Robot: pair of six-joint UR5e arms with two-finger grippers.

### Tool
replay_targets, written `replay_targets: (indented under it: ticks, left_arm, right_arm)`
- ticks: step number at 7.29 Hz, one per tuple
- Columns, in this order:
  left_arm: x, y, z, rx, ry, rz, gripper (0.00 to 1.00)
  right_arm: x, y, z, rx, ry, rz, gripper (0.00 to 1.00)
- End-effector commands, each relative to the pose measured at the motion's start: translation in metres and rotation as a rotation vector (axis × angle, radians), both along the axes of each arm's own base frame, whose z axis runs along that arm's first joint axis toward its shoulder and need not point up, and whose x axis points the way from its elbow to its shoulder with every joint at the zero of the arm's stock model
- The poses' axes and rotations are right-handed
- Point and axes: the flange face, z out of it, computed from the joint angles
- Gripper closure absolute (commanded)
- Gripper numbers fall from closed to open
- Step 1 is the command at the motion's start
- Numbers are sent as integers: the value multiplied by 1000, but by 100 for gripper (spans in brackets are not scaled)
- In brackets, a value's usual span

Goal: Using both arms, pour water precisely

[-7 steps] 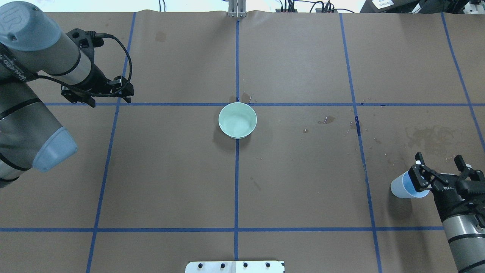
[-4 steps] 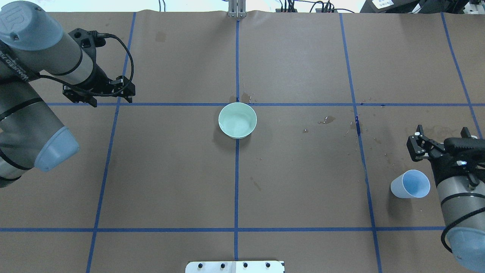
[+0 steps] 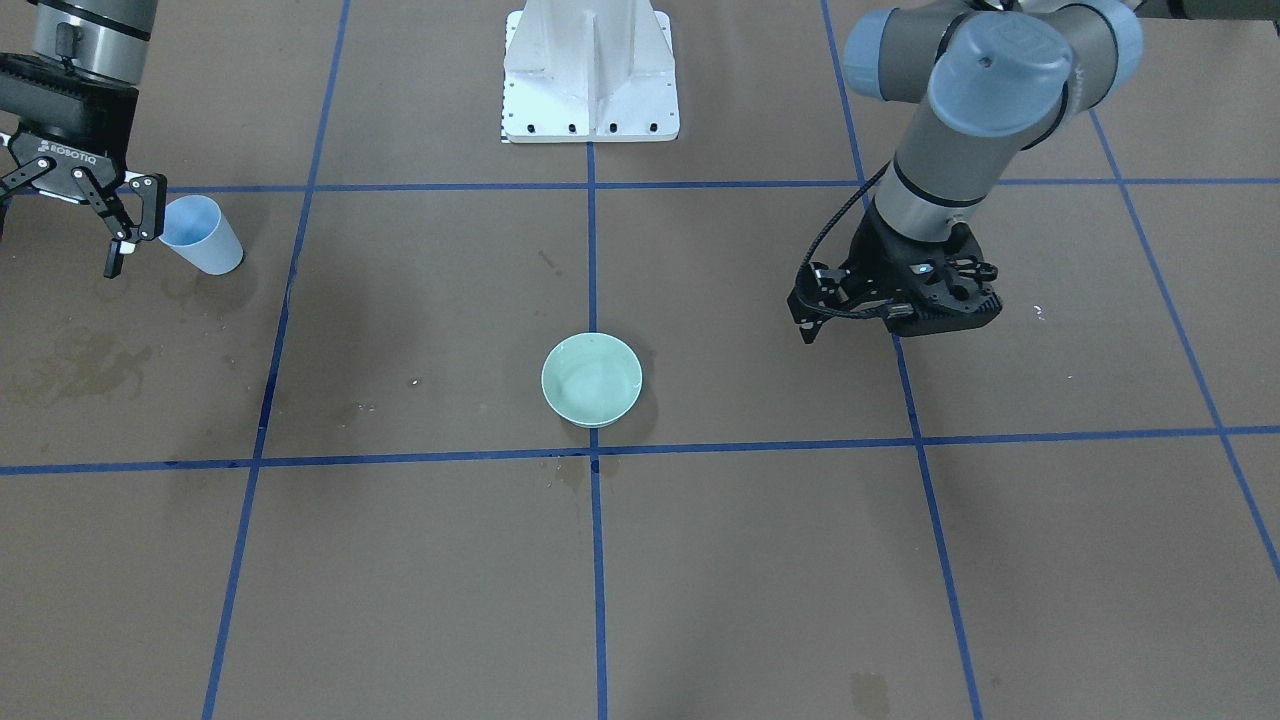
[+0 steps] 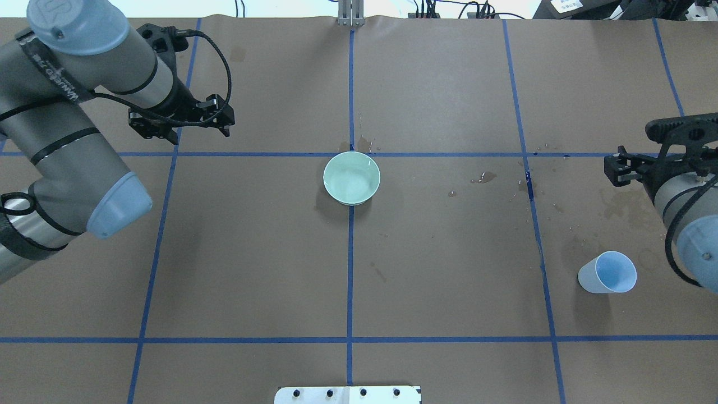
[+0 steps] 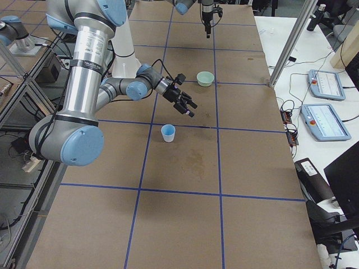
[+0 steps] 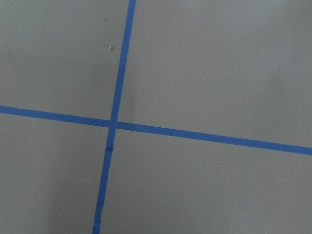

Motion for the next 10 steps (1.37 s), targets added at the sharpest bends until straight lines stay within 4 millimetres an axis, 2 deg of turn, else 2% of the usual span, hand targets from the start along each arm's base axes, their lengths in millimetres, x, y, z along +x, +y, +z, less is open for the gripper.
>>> replay_targets:
  ticks: [1,2,3,4,5,6,7,8,9,10]
  left_arm:
    - [65,4,-64,-51,75,-16,0]
    - [89,-2,-74,-55,132,-33,0]
    - [116,-1,-65,-44,175,-28,0]
    - [132,-4,-56,-55,171,-25,0]
    - [152,8,-54,-42,152,-21,0]
    - [170,16,-49,-45,137,-7,0]
    - [182,21,-44,-55,124,8,0]
    - [194,23,-34,-69,103,17,0]
    - [202,19,-33,-78,91,18,0]
    - [216,19,-29,-90,73,26,0]
  right_arm:
    - [51,-57,5,-131,-42,-188,0]
    - [68,-79,20,-173,-41,-226,1]
    - [83,-97,37,-214,-46,-278,1]
    - [97,-115,53,-260,-82,-324,1]
    - [117,-129,66,-286,-124,-392,0]
    - [134,-137,85,-318,-150,-422,1]
    - [146,-145,94,-337,-179,-433,0]
    - [153,-152,104,-361,-244,-467,1]
    - [167,-155,106,-367,-272,-462,1]
    - [177,-157,117,-377,-297,-483,1]
